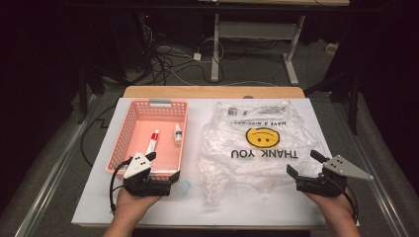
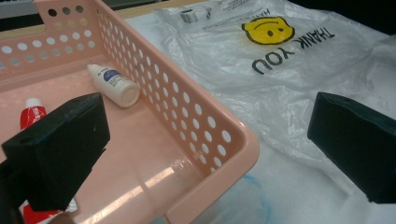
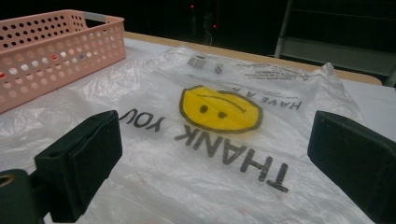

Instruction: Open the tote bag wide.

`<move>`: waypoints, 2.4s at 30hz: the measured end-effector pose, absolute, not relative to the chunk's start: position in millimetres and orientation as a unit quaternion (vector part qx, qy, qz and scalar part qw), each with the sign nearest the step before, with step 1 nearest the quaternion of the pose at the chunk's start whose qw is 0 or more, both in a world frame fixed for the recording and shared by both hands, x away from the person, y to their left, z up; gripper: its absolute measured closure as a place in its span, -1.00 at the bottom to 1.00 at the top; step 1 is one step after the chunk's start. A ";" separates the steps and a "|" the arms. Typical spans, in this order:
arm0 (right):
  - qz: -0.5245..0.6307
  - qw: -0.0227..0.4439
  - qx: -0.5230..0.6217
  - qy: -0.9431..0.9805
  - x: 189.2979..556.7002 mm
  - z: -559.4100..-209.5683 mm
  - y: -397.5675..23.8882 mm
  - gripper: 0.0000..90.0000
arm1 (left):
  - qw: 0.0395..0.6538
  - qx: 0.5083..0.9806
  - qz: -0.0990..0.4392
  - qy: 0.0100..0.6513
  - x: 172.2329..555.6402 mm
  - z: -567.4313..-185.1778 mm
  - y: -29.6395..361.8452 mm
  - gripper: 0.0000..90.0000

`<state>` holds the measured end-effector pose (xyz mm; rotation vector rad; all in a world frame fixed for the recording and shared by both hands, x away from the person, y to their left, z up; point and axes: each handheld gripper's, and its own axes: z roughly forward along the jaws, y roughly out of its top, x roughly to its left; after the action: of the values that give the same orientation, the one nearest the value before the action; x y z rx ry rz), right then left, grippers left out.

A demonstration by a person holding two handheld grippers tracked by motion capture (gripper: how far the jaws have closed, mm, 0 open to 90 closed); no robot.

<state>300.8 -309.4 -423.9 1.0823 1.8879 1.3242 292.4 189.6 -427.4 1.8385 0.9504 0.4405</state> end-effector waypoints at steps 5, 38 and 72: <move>0.485 0.297 0.417 0.709 299.3 -419.0 -320.3 -0.83 | 0.481 0.768 0.168 0.388 296.4 -425.5 185.4 -1.00; 0.380 0.245 0.554 0.698 298.1 -460.5 -400.6 -0.46 | 0.494 0.764 0.173 0.376 290.9 -425.0 196.2 -1.00; 0.320 0.252 0.540 0.737 296.5 -471.7 -398.7 1.00 | 0.486 0.769 0.187 0.371 291.2 -425.9 192.5 -1.00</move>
<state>296.5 -398.7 -471.7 1.4673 2.0041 0.8690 291.2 192.5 -425.9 1.8709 0.9028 0.4550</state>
